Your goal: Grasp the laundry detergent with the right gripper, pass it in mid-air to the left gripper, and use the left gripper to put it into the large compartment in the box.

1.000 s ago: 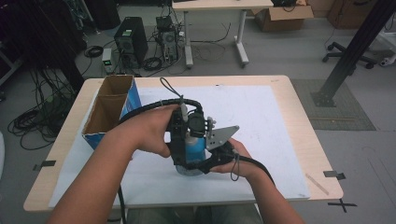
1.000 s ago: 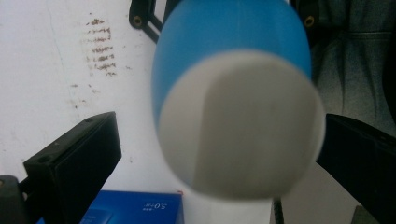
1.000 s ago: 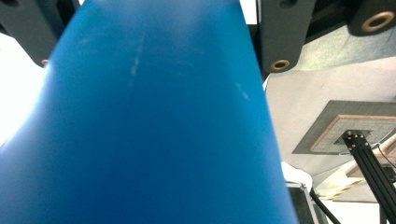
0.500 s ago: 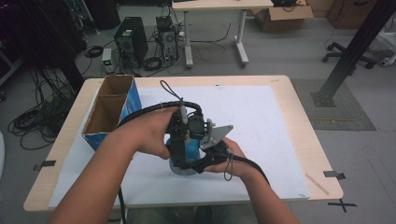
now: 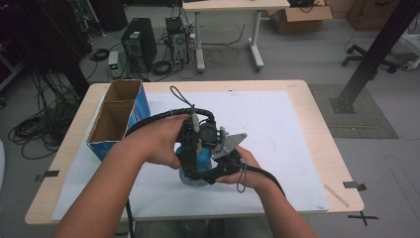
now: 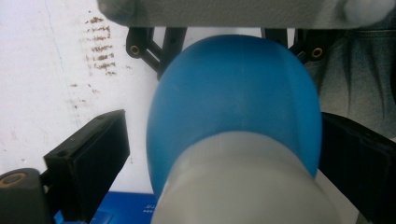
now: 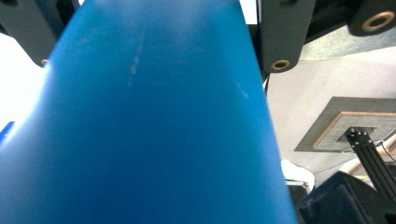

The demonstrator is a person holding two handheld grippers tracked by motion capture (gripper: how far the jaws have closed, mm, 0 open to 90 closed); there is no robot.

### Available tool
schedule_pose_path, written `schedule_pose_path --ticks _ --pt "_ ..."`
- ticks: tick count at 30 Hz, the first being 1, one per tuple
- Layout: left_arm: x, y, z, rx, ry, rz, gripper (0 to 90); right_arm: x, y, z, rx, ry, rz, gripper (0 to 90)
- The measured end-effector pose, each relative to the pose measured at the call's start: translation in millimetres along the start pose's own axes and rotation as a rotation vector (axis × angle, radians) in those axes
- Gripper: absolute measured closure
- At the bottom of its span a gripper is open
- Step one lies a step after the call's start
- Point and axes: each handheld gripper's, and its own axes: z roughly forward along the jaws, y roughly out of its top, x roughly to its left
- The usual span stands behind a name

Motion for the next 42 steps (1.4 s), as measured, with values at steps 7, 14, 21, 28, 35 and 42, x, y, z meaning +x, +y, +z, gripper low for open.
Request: schedule_pose_path --ticks 7,14,21,28,35,42 --pt "0.0 1.4 -1.1 -0.002 -0.003 0.008 11.1 0.1 0.8 -1.3 -0.004 -0.004 0.001 45.3" --pt "-0.9 2.9 -0.4 0.008 -0.002 0.011 13.4 -0.7 1.5 -1.9 0.001 -0.002 -0.008 45.3" --pt "-0.7 2.4 -1.3 0.012 0.011 0.013 15.3 -0.5 2.1 -2.7 -0.002 -0.007 -0.008 45.2" --pt "-1.5 2.0 -3.1 0.022 0.008 0.018 18.3 0.3 2.9 -2.5 -0.001 -0.002 -0.008 45.2" --pt "-1.8 -0.2 -2.7 0.017 0.01 0.018 23.8 1.4 3.4 -1.5 -0.007 -0.002 0.001 45.2" --pt "-1.0 -0.6 -1.2 0.02 -0.008 0.03 35.7 1.7 3.9 -0.4 -0.003 -0.001 -0.009 45.2"
